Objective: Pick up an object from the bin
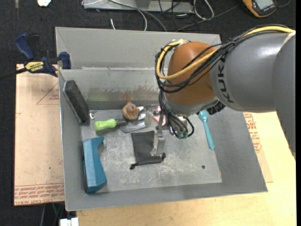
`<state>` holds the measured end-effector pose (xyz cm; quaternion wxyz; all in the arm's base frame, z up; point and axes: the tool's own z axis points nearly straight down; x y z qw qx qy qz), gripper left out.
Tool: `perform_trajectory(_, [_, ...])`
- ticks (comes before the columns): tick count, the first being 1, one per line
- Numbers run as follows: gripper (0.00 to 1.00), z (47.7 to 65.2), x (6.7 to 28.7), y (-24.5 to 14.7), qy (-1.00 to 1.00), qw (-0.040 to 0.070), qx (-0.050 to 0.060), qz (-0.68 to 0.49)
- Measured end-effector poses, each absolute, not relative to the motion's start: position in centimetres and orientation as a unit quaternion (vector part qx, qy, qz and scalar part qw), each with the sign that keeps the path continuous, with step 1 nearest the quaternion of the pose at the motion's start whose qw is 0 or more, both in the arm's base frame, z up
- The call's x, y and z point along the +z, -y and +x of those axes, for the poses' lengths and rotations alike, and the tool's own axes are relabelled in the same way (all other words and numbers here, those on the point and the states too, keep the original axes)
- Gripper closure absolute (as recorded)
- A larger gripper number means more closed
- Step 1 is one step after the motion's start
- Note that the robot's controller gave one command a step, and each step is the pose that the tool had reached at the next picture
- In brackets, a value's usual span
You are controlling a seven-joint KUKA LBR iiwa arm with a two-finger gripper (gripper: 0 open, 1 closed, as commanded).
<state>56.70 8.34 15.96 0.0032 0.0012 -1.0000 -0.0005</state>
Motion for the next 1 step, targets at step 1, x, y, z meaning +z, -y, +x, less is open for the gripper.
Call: perform_trajectory(1, [0.00, 56.89, 16.35, -8.30, 1.000, 0.000, -0.001, 0.000])
